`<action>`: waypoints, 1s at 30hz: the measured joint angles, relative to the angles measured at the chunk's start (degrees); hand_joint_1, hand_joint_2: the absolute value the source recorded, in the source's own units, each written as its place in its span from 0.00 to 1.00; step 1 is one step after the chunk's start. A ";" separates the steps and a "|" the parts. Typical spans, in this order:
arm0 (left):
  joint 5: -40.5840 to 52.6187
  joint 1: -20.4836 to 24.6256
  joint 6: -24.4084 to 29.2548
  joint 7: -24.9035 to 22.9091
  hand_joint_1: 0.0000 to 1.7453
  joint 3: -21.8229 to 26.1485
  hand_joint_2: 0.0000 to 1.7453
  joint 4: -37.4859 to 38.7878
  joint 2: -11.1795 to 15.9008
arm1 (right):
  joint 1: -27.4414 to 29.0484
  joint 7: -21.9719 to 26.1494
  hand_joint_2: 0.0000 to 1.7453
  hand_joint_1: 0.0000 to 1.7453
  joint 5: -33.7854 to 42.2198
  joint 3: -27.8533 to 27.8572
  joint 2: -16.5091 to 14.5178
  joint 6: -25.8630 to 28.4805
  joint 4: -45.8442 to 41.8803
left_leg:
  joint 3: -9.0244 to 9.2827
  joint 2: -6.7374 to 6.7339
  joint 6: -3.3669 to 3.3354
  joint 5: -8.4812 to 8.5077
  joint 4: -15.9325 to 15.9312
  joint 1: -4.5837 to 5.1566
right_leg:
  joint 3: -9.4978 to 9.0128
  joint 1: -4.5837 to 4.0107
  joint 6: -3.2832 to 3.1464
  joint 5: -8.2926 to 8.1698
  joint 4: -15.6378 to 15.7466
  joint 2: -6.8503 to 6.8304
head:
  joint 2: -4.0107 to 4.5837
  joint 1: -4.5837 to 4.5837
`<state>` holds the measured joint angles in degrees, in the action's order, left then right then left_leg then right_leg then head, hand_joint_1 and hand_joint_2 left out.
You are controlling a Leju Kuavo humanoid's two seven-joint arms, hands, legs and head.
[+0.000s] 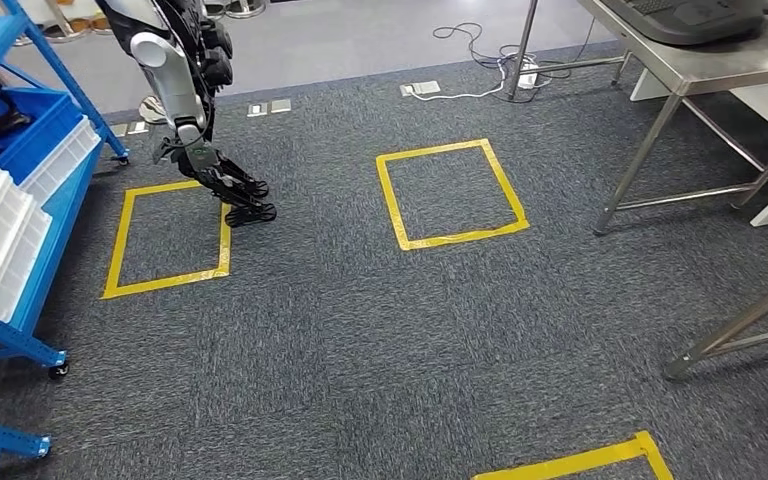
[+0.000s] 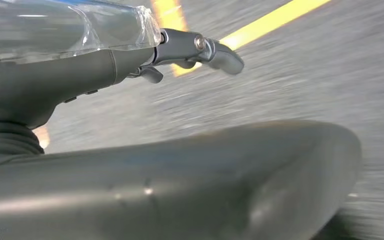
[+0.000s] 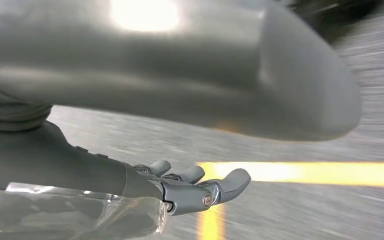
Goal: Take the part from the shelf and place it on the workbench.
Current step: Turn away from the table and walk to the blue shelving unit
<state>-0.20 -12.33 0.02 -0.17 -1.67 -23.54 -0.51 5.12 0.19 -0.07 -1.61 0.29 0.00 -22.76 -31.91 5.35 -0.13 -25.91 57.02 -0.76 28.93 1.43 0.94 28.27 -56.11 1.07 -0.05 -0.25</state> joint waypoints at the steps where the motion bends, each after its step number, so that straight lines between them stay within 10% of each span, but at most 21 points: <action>1: 0.00 -1.68 0.00 -0.01 0.00 0.00 0.00 1.41 0.02 | -1.57 0.01 0.00 0.00 0.00 0.01 -0.03 0.00 -1.50 | -1.35 -1.71 0.17 -1.51 2.89 0.05 | -0.04 -0.05 -0.28 0.00 0.06 -0.49 | 0.00 0.04; 5: 0.00 -5.73 -0.02 0.00 0.00 0.00 0.00 6.30 0.09 | -5.46 0.01 0.00 0.00 0.00 0.01 0.10 0.01 -6.53 | -8.27 -4.35 0.36 -6.63 16.08 0.11 | -0.15 -0.49 -0.73 0.44 0.04 -2.63 | -0.01 0.10; 7: 0.00 -5.78 -0.01 0.01 0.00 0.00 0.00 7.15 0.09 | -5.44 -0.01 0.00 0.00 0.00 0.01 0.15 0.02 -7.48 | -6.23 -4.99 0.01 -3.76 11.65 0.24 | -0.48 -0.55 -0.69 0.77 0.05 -3.96 | -0.01 0.10; 11: 0.02 -0.29 -0.01 0.27 0.00 -0.02 0.00 6.10 0.09 | -0.79 -0.21 0.00 0.00 0.01 0.01 0.15 0.00 -6.37 | 0.58 -10.49 -1.32 1.14 -1.17 1.35 | -1.73 -0.73 0.09 1.91 0.13 -7.29 | 0.01 0.10; 13: 0.02 3.29 -0.01 0.37 0.00 -0.02 0.00 4.05 0.10 | 2.35 -0.31 0.00 0.00 0.02 0.01 0.04 0.00 -4.42 | 0.58 -9.11 -1.73 1.27 -1.55 1.59 | -2.39 -0.60 0.69 2.31 0.37 -8.76 | 0.01 0.09; 15: 0.02 6.68 0.00 0.38 0.00 -0.01 0.00 1.44 0.15 | 5.71 -0.34 0.00 0.00 0.03 0.01 0.04 -0.01 -1.87 | 1.07 -7.31 -2.25 1.67 -2.40 1.39 | -2.56 -0.34 1.20 3.35 -0.66 -6.70 | -0.01 0.06; 17: 0.02 9.95 0.00 0.40 0.00 -0.01 0.00 -1.49 0.16 | 9.16 -0.33 0.00 0.00 0.02 -0.02 0.13 -0.02 1.20 | 1.58 -5.25 -2.65 2.02 -2.97 1.02 | -0.01 -0.21 1.41 6.44 -6.27 -2.63 | -0.01 -0.03; 20: 0.02 13.31 0.00 0.46 0.00 -0.01 0.00 -4.95 0.15 | 12.60 -0.36 0.00 0.00 0.02 -0.02 0.21 -0.01 5.08 | 1.66 -1.82 -2.82 2.02 -2.94 0.84 | 6.09 -0.23 1.43 9.49 -16.28 -1.31 | -0.01 -0.12; 25: 0.00 10.62 0.01 0.14 0.00 0.04 0.00 -6.28 0.16 | 10.36 -0.19 0.00 0.00 0.02 -0.01 0.31 0.00 6.52 | 1.67 1.93 -1.71 1.25 -2.46 0.40 | 2.36 0.37 1.76 0.25 -3.25 1.47 | -0.01 -0.18; 30: 0.00 2.32 -0.04 -0.02 0.00 0.05 0.00 -2.10 0.05 | 2.25 0.01 0.00 0.00 0.01 0.00 0.07 0.00 2.00 | 1.23 2.71 -0.61 0.70 -1.99 -0.07 | 1.37 -0.03 -0.03 -0.58 -0.82 1.04 | -0.01 -0.08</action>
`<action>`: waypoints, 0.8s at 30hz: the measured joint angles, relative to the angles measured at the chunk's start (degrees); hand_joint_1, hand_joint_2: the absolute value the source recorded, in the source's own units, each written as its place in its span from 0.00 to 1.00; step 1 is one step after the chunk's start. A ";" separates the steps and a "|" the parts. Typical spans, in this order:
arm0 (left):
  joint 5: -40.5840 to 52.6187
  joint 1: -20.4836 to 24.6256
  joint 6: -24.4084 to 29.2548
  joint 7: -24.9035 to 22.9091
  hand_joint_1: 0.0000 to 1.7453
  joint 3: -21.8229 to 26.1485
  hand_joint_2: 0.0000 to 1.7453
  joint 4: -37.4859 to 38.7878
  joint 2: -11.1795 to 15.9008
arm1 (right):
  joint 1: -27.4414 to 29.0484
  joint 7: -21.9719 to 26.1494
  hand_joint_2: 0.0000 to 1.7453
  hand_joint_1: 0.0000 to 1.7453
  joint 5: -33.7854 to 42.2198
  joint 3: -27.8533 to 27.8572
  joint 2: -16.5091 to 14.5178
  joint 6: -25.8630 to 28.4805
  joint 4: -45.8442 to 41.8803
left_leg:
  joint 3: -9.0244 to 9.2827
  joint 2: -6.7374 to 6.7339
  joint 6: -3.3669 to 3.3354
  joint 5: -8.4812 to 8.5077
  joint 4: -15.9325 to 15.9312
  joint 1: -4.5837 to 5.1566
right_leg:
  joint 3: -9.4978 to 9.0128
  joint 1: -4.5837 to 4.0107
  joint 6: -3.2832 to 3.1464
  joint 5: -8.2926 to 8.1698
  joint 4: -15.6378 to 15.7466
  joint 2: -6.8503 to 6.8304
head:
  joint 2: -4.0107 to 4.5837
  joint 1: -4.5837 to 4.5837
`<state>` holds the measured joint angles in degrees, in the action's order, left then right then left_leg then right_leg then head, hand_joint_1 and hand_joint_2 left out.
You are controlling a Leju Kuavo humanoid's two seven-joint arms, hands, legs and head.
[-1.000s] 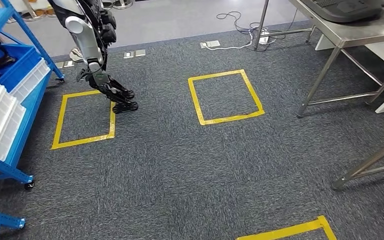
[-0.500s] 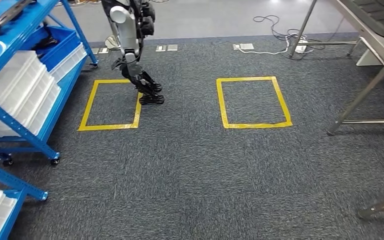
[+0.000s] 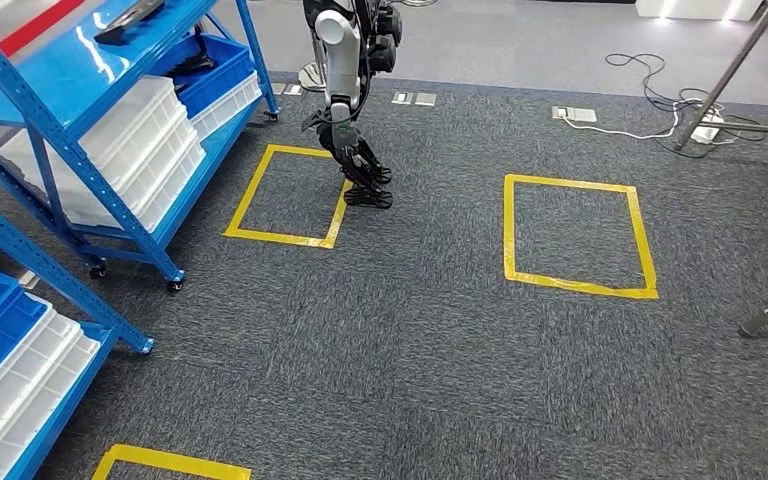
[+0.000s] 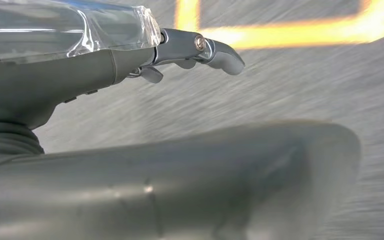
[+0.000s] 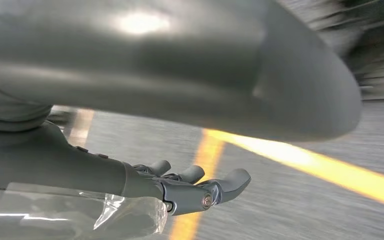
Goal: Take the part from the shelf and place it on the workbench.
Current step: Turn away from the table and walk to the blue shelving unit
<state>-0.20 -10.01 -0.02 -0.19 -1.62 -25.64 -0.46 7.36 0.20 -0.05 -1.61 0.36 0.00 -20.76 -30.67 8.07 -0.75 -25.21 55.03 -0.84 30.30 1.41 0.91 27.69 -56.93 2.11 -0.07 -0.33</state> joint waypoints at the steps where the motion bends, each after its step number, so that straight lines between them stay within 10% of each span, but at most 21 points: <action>1: 0.00 -1.45 -0.02 -0.01 0.00 -0.02 0.00 1.04 -0.05 | -1.31 0.00 0.00 0.00 0.00 0.00 -0.04 0.00 -1.06 | -0.38 -1.32 0.12 -0.57 1.00 0.02 | -0.03 0.00 -0.26 -0.06 0.07 -0.36 | 0.00 0.04; 4: -0.01 -5.54 0.03 0.01 0.00 -0.03 0.00 5.18 -0.08 | -5.33 0.00 0.00 0.00 0.00 0.02 -0.07 0.00 -5.26 | -5.14 -6.05 0.49 -5.57 10.64 0.26 | -0.07 -0.42 -0.89 0.04 0.11 -2.00 | 0.01 0.21; 7: 0.00 -7.93 0.01 0.01 0.00 -0.04 0.00 8.63 -0.04 | -7.58 -0.01 0.00 0.00 -0.01 0.03 0.05 0.01 -8.68 | -8.75 -7.08 0.27 -7.50 17.36 0.32 | -0.15 -0.88 -1.15 0.36 0.09 -3.81 | 0.02 0.23; 13: 0.02 -1.73 0.03 0.31 0.00 -0.07 0.00 8.03 0.15 | -2.27 -0.29 0.00 0.00 0.01 0.02 0.01 0.00 -8.06 | -0.11 -12.97 -1.76 -0.28 0.46 2.32 | -1.56 -1.01 -0.39 1.60 0.32 -8.71 | 0.01 0.19; 15: 0.02 1.56 0.04 0.39 0.00 -0.07 0.00 5.97 0.17 | 0.75 -0.36 0.00 0.00 0.01 0.01 -0.13 0.00 -6.11 | 0.20 -11.48 -2.02 0.06 -0.20 2.25 | -2.26 -0.82 0.11 1.92 0.44 -9.92 | 0.01 0.22; 18: 0.02 6.49 0.04 0.42 0.00 -0.06 0.00 1.59 0.21 | 5.84 -0.34 0.00 0.00 0.01 0.00 -0.13 0.00 -1.91 | 1.35 -8.61 -2.50 1.13 -1.75 1.46 | -0.99 -0.71 0.83 4.66 -3.89 -5.33 | 0.01 0.11; 21: 0.02 10.67 0.04 0.45 0.00 -0.07 0.00 -2.42 0.18 | 9.79 -0.41 0.00 0.00 0.02 -0.01 -0.01 -0.01 2.60 | 1.42 -5.03 -2.76 1.23 -1.79 1.29 | 4.43 -0.50 1.30 9.08 -14.21 -2.40 | 0.01 0.00; 24: 0.01 10.67 0.05 0.36 0.00 -0.04 0.00 -4.08 0.17 | 10.34 -0.33 0.00 0.00 0.02 -0.01 0.22 0.01 4.44 | 1.81 -2.29 -2.26 0.89 -1.52 0.78 | 3.84 0.03 2.00 4.88 -10.33 -1.74 | 0.02 -0.01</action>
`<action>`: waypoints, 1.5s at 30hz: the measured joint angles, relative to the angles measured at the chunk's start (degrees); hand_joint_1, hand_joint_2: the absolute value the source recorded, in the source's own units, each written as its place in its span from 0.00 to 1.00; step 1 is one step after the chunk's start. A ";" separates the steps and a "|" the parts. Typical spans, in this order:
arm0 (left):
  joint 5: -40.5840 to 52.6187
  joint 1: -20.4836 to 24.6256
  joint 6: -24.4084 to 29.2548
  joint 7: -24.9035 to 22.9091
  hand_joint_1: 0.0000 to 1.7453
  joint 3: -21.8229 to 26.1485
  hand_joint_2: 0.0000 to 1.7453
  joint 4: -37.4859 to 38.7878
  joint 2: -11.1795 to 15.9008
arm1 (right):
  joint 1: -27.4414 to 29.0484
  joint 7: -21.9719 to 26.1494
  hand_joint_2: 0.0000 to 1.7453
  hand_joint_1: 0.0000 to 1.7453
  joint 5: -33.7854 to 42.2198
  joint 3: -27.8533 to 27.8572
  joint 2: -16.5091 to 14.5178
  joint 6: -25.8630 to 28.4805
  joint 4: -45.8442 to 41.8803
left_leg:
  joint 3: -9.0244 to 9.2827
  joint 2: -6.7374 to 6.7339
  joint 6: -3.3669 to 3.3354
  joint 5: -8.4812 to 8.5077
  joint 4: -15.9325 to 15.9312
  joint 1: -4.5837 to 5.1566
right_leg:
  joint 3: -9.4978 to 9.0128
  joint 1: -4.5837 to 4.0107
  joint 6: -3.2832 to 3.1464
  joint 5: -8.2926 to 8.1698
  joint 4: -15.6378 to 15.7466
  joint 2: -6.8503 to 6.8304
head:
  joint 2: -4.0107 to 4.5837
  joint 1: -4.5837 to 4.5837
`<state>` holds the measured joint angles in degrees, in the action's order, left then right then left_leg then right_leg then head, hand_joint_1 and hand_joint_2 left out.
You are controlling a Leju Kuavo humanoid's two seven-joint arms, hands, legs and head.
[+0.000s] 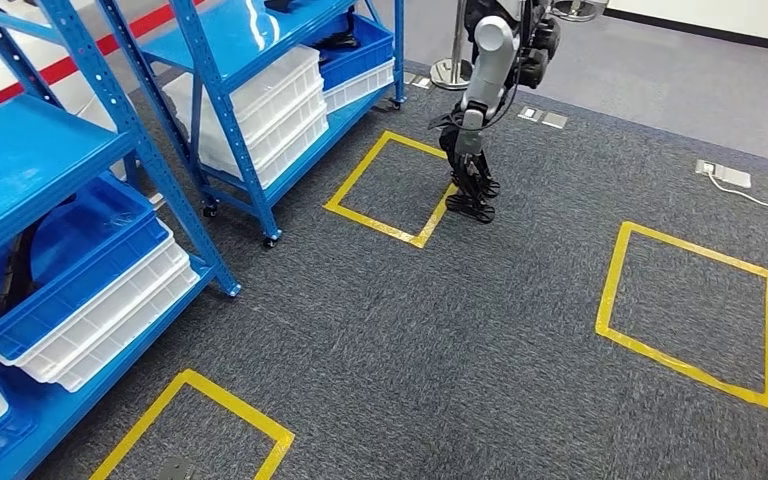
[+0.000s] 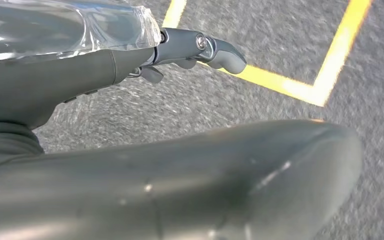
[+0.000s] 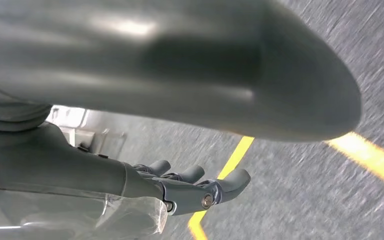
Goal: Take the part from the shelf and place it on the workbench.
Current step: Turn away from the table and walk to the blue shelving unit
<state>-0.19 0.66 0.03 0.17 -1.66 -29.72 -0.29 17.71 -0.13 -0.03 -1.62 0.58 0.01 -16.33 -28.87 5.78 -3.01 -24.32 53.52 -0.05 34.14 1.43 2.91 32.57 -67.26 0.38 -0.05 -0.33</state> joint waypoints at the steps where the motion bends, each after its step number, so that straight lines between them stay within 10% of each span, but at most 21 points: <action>1: 0.00 -1.01 0.01 -0.09 0.00 0.03 0.00 0.00 0.01 | -0.76 0.08 0.00 0.00 -0.01 0.00 0.00 0.00 0.05 | -0.11 0.53 0.38 -0.29 0.24 -0.16 | -1.64 0.35 0.37 -2.26 4.09 1.17 | 0.00 -0.01; 4: -0.01 -5.56 0.00 -0.32 0.00 0.12 0.00 1.10 -0.05 | -5.10 0.27 0.00 0.00 -0.02 0.02 -0.14 -0.01 -1.24 | -0.70 1.55 1.61 -1.16 0.85 -0.25 | -4.40 0.56 0.03 -5.00 10.60 3.04 | 0.00 0.01; 6: -0.01 -9.19 -0.02 -0.35 0.00 0.12 0.00 3.11 -0.20 | -8.90 0.31 0.00 0.00 -0.03 0.02 -0.23 -0.01 -3.49 | -0.74 2.28 2.16 -1.20 0.82 -0.51 | -4.47 0.28 -0.96 -4.98 10.72 1.88 | 0.00 0.05; 9: -0.01 -14.62 -0.01 -0.37 0.00 0.16 0.00 7.26 -0.28 | -14.11 0.33 0.00 0.00 -0.03 0.02 -0.38 -0.01 -7.89 | -2.92 -0.99 2.78 -3.73 5.52 -0.64 | -4.62 0.30 -1.96 -5.03 10.97 0.36 | 0.01 0.21; 13: 0.00 -18.72 -0.03 -0.35 0.00 0.43 0.00 12.40 -0.22 | -17.95 0.33 0.00 0.00 -0.03 0.04 -0.25 0.01 -12.91 | -10.40 -4.69 3.25 -8.68 18.98 -0.64 | -4.76 -0.20 -2.37 -4.54 10.94 -1.95 | 0.01 0.42; 19: 0.01 -13.60 -0.02 -0.11 0.00 0.52 0.00 12.54 -0.12 | -13.43 0.07 0.00 0.00 -0.02 0.03 -0.20 -0.01 -13.06 | -2.39 -10.59 1.88 -0.50 2.46 0.26 | -6.41 -0.36 -1.46 -3.03 11.03 -6.63 | 0.01 0.39; 22: 0.01 -8.35 -0.01 0.03 0.00 0.58 0.00 9.34 -0.11 | -8.84 -0.02 0.00 0.00 0.00 0.02 -0.31 -0.01 -10.01 | -2.14 -8.76 0.95 -0.32 1.67 0.57 | -7.64 -0.09 -0.50 -2.42 11.28 -7.81 | 0.00 0.39; 24: 0.01 -4.96 -0.01 0.04 0.00 0.69 0.00 6.54 -0.10 | -5.47 -0.02 0.00 0.00 -0.01 0.01 -0.26 -0.02 -7.32 | -1.50 -6.84 0.32 0.15 0.81 0.17 | -6.97 0.05 -0.10 -0.58 8.66 -4.61 | 0.00 0.31; 26: 0.01 -1.81 -0.01 0.04 0.00 0.79 0.00 3.66 -0.10 | -2.23 -0.03 0.00 0.00 -0.01 -0.01 -0.16 -0.02 -4.17 | -1.25 -4.63 -0.04 0.39 0.59 -0.08 | -3.11 0.11 -0.06 2.84 1.31 -1.21 | 0.01 0.17; 28: 0.01 0.17 -0.01 0.05 0.00 0.85 0.00 1.38 -0.10 | -0.09 -0.04 0.00 0.00 -0.01 0.00 -0.10 -0.02 -1.62 | -1.20 -2.30 -0.11 0.40 0.62 -0.09 | 1.02 0.05 -0.08 4.32 -5.03 -0.68 | 0.01 0.11; 30: -0.01 0.24 -0.01 0.03 0.00 0.88 0.00 0.25 -0.10 | 0.36 -0.02 0.00 0.00 -0.01 0.00 0.01 -0.01 -0.28 | -0.93 -0.36 0.04 0.28 0.63 -0.20 | 1.53 0.03 -0.14 1.14 -3.02 -0.45 | 0.01 0.11; 33: -0.01 -3.03 0.01 -0.19 0.00 0.92 0.00 0.38 -0.10 | -2.49 0.15 0.00 0.00 -0.01 0.00 0.04 -0.01 -0.29 | -0.86 1.31 0.76 -0.32 0.77 -0.21 | -2.52 0.19 -0.31 -5.44 8.52 2.55 | 0.01 0.10; 36: -0.01 -8.15 -0.01 -0.33 0.00 0.92 0.00 2.42 -0.16 | -7.70 0.30 0.00 0.00 -0.02 0.01 -0.15 -0.01 -2.67 | -1.13 2.43 1.57 -0.86 0.75 -0.22 | -3.57 -0.06 -1.27 -6.23 10.98 2.66 | 0.01 0.16; 39: -0.01 -13.78 -0.03 -0.35 0.00 0.92 0.00 6.45 -0.31 | -13.25 0.33 0.00 0.00 -0.03 0.02 -0.40 -0.01 -7.02 | -2.37 -0.29 2.28 -2.70 3.96 -0.50 | -3.75 -0.09 -2.36 -6.28 11.21 1.09 | 0.01 0.26; 43: -0.01 -18.33 -0.01 -0.35 0.00 0.97 0.00 11.85 -0.25 | -17.66 0.33 0.00 0.00 -0.03 0.04 -0.34 0.00 -12.32 | -9.56 -4.61 3.03 -8.98 17.85 -0.53 | -3.83 -0.31 -2.80 -5.91 11.20 -1.26 | 0.01 0.41; 45: 0.00 -19.04 -0.02 -0.35 0.00 0.97 0.00 13.27 -0.25 | -18.10 0.32 0.00 0.00 -0.03 0.04 -0.28 0.01 -13.74 | -9.07 -5.14 2.93 -7.35 16.48 -0.51 | -4.07 -0.39 -2.72 -5.63 11.19 -2.67 | 0.00 0.42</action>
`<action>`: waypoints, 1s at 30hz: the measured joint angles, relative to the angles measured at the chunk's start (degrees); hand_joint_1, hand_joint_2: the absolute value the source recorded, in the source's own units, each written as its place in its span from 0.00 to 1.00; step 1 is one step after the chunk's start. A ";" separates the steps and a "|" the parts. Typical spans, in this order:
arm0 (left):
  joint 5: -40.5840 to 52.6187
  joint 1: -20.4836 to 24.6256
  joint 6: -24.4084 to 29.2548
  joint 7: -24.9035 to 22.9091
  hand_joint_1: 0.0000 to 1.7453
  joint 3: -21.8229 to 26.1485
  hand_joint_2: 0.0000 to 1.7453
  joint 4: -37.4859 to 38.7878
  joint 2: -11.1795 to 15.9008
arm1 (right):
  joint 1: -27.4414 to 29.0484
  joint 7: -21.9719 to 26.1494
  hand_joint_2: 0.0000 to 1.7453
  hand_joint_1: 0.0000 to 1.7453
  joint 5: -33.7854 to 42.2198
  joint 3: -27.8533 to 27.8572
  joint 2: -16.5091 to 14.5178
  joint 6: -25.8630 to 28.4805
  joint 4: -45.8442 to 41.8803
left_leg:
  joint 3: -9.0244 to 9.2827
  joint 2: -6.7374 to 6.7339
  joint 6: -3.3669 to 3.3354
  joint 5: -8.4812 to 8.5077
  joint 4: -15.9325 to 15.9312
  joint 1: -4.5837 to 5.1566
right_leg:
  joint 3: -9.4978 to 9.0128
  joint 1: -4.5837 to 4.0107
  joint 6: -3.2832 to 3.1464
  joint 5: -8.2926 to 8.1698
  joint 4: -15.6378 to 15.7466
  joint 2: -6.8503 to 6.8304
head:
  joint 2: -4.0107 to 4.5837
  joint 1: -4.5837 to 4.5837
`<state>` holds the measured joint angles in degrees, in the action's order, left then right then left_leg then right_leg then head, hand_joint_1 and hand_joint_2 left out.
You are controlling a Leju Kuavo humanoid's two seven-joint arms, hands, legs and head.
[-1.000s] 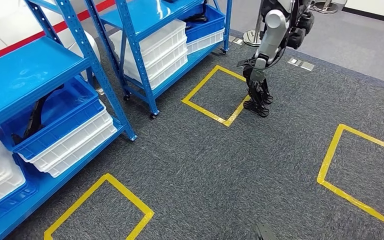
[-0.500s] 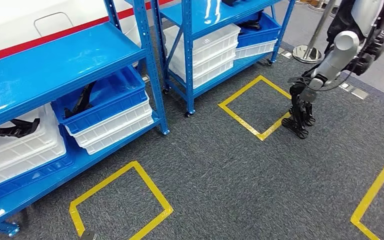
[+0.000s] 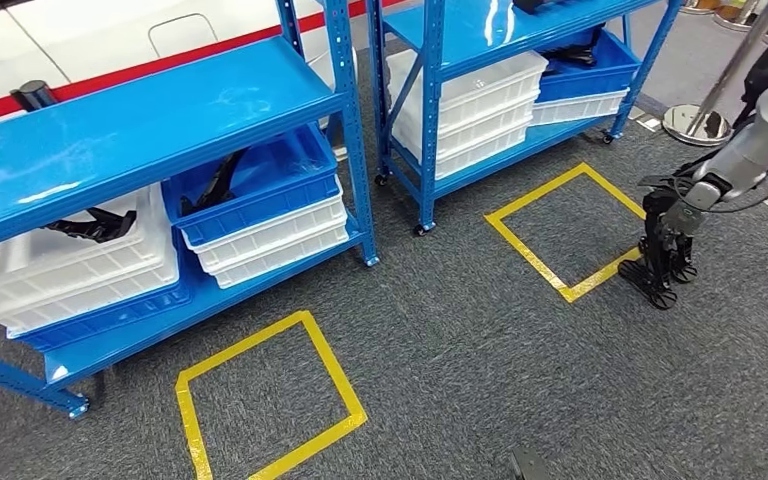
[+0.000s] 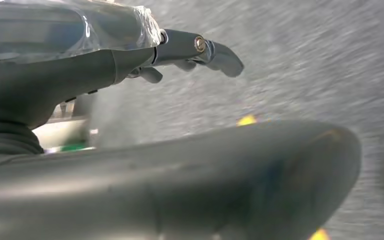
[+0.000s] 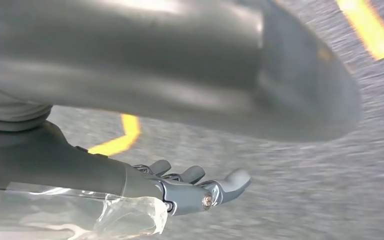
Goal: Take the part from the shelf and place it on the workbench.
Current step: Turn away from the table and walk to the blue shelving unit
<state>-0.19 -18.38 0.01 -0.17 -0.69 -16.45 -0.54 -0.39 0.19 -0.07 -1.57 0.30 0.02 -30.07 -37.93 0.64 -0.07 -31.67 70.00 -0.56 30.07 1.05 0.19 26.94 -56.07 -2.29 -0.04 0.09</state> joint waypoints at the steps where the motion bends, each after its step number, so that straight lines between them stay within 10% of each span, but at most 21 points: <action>1: 0.00 0.33 0.00 0.01 0.00 0.00 0.00 0.25 0.03 | 0.37 -0.03 0.00 0.00 0.00 0.00 0.01 0.00 -0.30 | 1.92 -0.73 -0.22 1.99 -3.86 0.12 | -0.24 -0.03 0.10 0.18 0.01 -0.80 | 0.00 0.00; 5: 0.01 6.29 0.00 0.27 0.00 -0.01 0.00 -1.09 0.15 | 5.33 -0.28 0.00 0.00 0.02 -0.01 -0.04 -0.02 1.00 | 7.76 -6.55 -1.78 6.35 -15.23 1.28 | -1.47 -0.01 1.13 1.22 0.12 -4.42 | -0.01 -0.02; 8: 0.01 11.56 0.01 0.39 0.00 0.01 0.00 -4.32 0.19 | 10.15 -0.36 0.00 0.00 0.03 -0.02 -0.10 -0.02 4.15 | 8.18 -4.07 -2.45 6.91 -15.98 1.07 | -2.44 0.24 2.10 1.90 0.09 -5.22 | 0.00 -0.01; 11: 0.01 16.19 0.01 0.39 0.00 0.01 0.00 -8.50 0.20 | 15.06 -0.35 0.00 0.00 0.02 -0.04 0.00 -0.03 8.35 | 8.65 -0.88 -2.92 7.69 -16.74 0.54 | 0.63 0.28 2.67 5.91 -6.97 0.38 | 0.00 -0.21; 13: 0.01 18.71 0.01 0.40 0.00 0.00 0.00 -11.15 0.18 | 17.64 -0.38 0.00 0.00 0.03 -0.04 0.08 -0.03 11.33 | 8.65 1.62 -3.04 7.72 -16.69 0.46 | 4.75 0.28 2.74 8.60 -14.29 1.72 | 0.00 -0.31; 15: 0.01 19.46 0.01 0.39 0.00 0.01 0.00 -12.62 0.16 | 18.68 -0.37 0.00 0.00 0.03 -0.04 0.24 -0.02 13.08 | 8.90 3.79 -2.93 7.59 -16.64 0.36 | 5.98 0.29 2.79 6.83 -14.63 1.91 | 0.00 -0.34; 18: -0.01 16.88 0.04 0.19 0.00 0.05 0.00 -12.87 0.16 | 16.56 -0.20 0.00 0.00 0.02 -0.04 0.32 -0.01 13.48 | 9.18 5.62 -2.21 6.98 -16.44 0.15 | 2.01 0.58 2.86 0.16 -3.42 4.33 | 0.00 -0.37; 22: -0.01 10.07 0.02 0.03 0.00 0.04 0.00 -10.08 0.03 | 9.44 -0.02 0.00 0.00 0.00 -0.04 0.10 -0.03 10.31 | 8.76 6.72 -0.97 6.31 -16.41 -0.03 | 0.29 0.20 1.66 -1.11 0.47 4.40 | 0.00 -0.33; 24: -0.01 6.34 0.01 0.01 0.00 0.02 0.00 -7.52 -0.07 | 5.76 0.00 0.00 0.00 0.00 -0.03 -0.07 -0.03 7.53 | 8.08 4.88 -0.43 5.26 -14.58 -0.23 | 0.19 0.15 0.90 -1.14 0.65 3.50 | 0.00 -0.27; 27: -0.02 2.08 0.02 0.00 0.00 0.04 0.00 -3.17 -0.03 | 1.63 0.01 0.00 0.00 0.00 -0.01 -0.10 -0.02 3.13 | 2.59 0.76 0.25 -0.06 -3.65 -0.22 | 0.09 0.07 0.26 -0.93 0.73 2.00 | 0.00 -0.10; 30: -0.01 -0.11 0.00 0.01 0.00 0.04 0.00 -0.23 0.01 | -0.16 0.00 0.00 0.00 0.00 0.00 -0.02 0.00 0.29 | -0.64 0.22 0.37 -1.04 1.72 -0.25 | -0.09 -0.18 0.16 -0.58 0.71 0.37 | 0.00 -0.09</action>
<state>-0.19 -18.49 0.01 -0.17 -0.65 -16.68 -0.53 -0.55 0.19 -0.07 -1.57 0.28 0.02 -29.78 -38.58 0.86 0.30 -32.71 71.72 -0.81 29.98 0.86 0.35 26.36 -55.36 -1.92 -0.04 0.00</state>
